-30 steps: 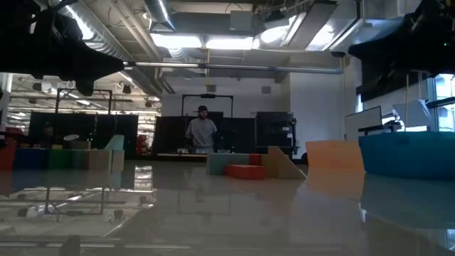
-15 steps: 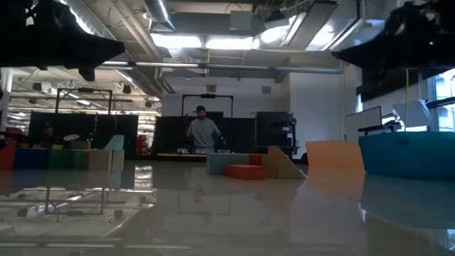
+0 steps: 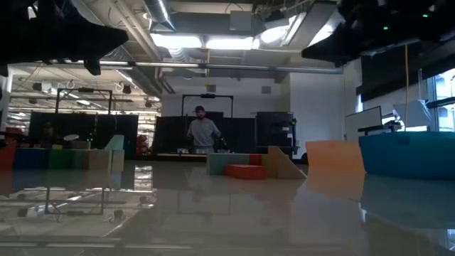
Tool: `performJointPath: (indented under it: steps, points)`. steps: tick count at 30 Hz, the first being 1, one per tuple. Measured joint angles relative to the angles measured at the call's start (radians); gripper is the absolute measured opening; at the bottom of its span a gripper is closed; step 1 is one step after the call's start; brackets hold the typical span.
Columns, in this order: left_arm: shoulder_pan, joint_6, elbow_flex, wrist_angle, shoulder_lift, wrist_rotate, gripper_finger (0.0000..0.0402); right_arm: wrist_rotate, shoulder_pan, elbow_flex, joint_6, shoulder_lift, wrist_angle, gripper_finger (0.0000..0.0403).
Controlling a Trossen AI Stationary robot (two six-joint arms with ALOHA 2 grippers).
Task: Sort blocks by size
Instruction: Put the orange cube block into the orange bin
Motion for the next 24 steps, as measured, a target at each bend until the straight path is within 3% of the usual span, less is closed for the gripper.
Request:
performJointPath:
  steps: [11,15,19,24]
  points:
    - [-0.003,0.021,0.137,0.037,0.353,0.0,0.0031,-0.034,0.0,0.176,-0.19,0.302,0.029,0.0003]
    - [-0.029,0.022,0.213,-0.016,0.489,0.0,0.0031,-0.035,0.0,0.268,-0.199,0.404,-0.098,0.0003]
    - [-0.057,0.016,0.262,-0.049,0.607,0.0,0.0031,-0.044,0.0,0.349,-0.164,0.495,-0.273,0.0003]
    - [-0.088,-0.006,0.295,-0.051,0.715,0.0,0.0031,-0.117,0.002,0.389,0.001,0.586,-0.34,0.0009]
